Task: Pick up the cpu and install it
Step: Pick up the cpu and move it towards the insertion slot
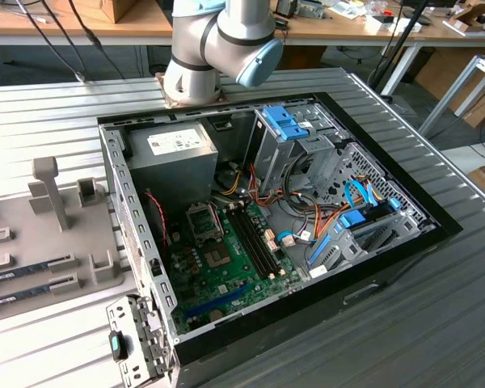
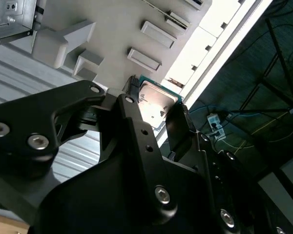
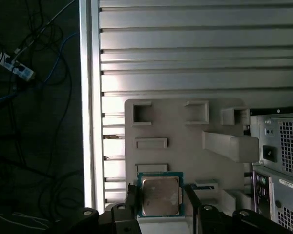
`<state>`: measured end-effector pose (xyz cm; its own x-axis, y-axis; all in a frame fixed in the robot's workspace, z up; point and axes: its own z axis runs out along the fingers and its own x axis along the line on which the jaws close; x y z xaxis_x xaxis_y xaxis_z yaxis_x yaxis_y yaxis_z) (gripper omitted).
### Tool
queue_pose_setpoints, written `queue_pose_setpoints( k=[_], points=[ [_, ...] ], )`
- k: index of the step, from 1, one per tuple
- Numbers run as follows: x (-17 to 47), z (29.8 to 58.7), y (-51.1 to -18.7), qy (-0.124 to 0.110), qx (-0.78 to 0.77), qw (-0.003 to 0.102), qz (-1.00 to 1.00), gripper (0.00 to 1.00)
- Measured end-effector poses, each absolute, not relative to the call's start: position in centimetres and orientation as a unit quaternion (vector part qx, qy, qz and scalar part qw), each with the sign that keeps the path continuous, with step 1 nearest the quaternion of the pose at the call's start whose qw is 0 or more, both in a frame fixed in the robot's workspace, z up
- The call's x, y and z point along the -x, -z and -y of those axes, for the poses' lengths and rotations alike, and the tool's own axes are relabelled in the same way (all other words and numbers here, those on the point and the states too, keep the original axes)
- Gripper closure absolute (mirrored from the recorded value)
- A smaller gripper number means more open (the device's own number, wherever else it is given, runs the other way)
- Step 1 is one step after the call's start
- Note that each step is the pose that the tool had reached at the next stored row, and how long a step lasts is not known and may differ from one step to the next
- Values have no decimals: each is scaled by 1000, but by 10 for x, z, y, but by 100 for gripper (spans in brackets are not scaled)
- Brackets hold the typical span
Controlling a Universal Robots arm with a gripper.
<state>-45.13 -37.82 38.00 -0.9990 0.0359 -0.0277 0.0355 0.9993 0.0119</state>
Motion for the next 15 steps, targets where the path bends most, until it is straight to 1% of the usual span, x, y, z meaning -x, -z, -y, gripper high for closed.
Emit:
queue_pose_setpoints(
  k=[15],
  points=[
    [451, 378, -394, -6, -18, 14, -1000, 53]
  ],
)
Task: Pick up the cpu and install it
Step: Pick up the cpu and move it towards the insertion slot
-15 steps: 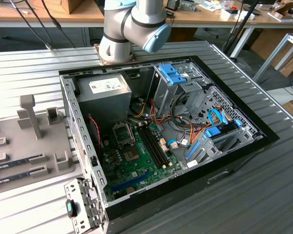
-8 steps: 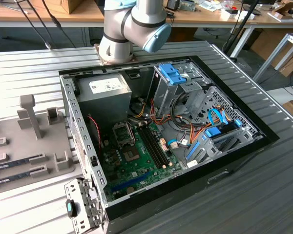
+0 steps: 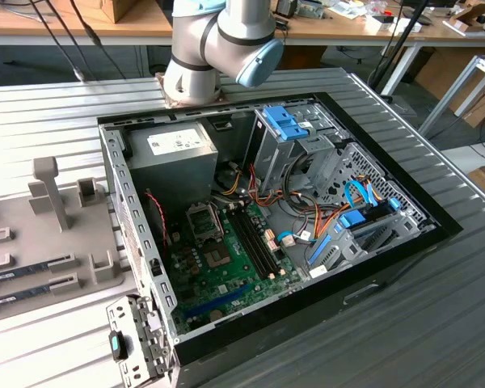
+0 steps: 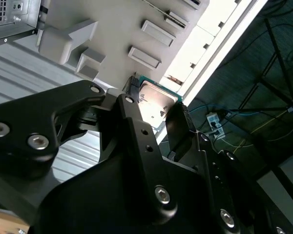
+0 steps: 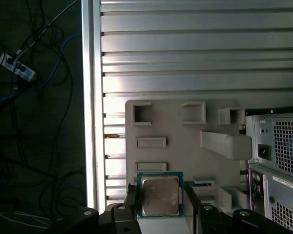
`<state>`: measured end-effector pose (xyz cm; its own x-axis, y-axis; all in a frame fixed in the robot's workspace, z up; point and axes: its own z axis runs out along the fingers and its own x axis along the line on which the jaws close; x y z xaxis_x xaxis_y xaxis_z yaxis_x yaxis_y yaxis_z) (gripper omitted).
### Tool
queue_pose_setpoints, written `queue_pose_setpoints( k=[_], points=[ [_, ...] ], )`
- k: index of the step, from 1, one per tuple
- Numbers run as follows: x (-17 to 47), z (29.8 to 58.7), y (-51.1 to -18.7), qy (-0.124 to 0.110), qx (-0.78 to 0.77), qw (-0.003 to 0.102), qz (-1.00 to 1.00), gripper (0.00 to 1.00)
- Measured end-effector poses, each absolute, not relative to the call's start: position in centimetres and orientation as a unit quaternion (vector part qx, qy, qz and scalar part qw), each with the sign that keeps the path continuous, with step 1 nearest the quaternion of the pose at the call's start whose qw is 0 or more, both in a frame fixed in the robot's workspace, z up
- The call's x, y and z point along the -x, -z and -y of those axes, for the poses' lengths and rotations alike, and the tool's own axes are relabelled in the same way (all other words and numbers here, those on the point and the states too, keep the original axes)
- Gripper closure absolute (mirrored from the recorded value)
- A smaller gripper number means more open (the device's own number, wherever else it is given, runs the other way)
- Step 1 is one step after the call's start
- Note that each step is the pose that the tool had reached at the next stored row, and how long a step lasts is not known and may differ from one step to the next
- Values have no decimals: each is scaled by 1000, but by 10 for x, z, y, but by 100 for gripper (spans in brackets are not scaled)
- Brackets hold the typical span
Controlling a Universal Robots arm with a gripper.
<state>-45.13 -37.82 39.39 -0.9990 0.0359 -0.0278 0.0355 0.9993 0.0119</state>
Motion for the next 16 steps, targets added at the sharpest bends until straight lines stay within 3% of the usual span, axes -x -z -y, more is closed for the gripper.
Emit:
queue_pose_setpoints(
  k=[16],
  points=[
    [451, 378, -409, -6, -18, 14, -1000, 53]
  ],
)
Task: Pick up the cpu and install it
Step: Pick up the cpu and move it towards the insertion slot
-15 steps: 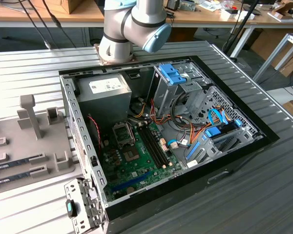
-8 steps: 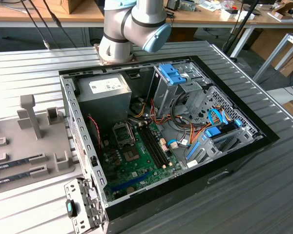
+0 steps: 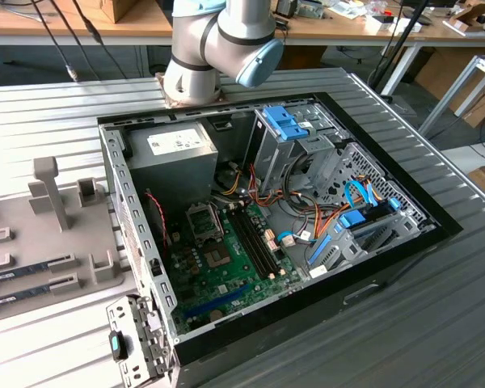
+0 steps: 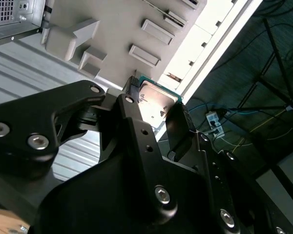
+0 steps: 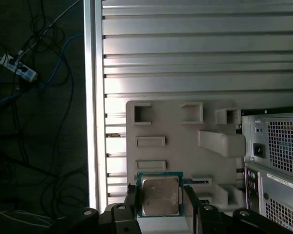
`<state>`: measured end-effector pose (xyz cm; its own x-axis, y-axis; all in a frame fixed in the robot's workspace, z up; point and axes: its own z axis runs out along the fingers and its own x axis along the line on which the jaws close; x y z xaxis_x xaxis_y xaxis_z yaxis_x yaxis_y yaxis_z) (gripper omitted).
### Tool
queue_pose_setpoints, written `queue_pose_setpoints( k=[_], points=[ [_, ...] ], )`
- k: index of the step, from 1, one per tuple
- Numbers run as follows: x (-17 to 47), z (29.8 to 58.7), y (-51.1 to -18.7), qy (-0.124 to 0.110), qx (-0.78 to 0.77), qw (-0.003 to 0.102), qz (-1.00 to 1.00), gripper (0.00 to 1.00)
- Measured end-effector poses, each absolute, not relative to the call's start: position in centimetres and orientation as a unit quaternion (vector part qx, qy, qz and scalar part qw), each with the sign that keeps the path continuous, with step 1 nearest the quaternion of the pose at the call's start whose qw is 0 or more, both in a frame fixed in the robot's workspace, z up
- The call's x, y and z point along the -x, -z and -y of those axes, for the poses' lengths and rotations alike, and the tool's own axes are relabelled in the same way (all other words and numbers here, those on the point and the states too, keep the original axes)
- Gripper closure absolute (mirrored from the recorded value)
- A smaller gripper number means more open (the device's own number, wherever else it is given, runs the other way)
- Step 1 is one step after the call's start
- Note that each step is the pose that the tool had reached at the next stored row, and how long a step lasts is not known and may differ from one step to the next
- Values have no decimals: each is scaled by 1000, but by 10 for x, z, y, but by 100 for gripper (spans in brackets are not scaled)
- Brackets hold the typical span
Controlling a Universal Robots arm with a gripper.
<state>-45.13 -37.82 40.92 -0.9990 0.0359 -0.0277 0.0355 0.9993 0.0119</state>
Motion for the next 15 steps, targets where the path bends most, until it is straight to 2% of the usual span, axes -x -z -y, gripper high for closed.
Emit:
queue_pose_setpoints(
  k=[15],
  points=[
    [451, 378, -422, -6, -18, 14, -1000, 53]
  ],
)
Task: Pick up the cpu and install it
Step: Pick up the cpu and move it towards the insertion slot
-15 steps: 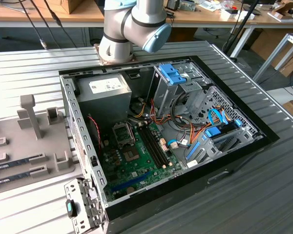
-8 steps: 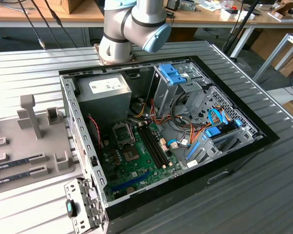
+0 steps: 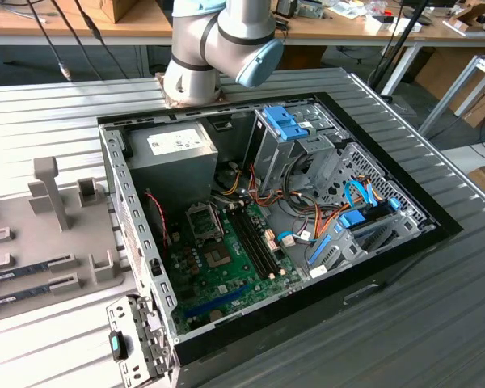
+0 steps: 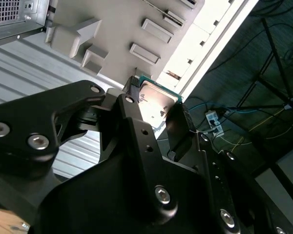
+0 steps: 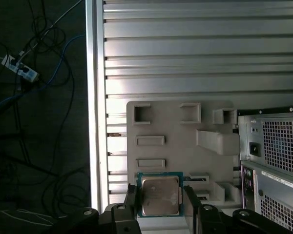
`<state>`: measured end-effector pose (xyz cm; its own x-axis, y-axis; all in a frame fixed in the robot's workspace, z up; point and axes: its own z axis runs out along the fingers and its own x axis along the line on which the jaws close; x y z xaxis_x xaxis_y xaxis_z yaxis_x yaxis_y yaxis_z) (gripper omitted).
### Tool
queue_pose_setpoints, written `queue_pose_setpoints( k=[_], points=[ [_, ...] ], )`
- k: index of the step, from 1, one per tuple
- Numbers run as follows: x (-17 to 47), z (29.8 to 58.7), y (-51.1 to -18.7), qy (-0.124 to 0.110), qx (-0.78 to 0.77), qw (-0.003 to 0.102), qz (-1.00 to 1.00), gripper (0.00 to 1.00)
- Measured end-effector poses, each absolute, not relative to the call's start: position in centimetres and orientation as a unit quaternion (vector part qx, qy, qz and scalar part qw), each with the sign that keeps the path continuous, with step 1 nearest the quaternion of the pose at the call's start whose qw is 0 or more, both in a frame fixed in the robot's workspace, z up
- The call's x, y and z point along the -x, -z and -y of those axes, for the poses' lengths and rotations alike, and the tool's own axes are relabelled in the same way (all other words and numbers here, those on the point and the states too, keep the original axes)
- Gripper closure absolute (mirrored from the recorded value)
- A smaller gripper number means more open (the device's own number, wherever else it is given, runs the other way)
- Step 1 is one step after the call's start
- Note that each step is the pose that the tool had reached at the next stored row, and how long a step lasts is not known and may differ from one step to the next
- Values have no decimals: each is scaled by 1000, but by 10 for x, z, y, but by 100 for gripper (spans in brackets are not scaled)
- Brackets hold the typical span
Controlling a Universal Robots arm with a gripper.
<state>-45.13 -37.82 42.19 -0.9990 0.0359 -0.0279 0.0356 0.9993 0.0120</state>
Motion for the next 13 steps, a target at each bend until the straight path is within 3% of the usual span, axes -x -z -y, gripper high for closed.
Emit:
queue_pose_setpoints(
  k=[13],
  points=[
    [450, 380, -422, -6, -18, 14, -1000, 53]
  ],
)
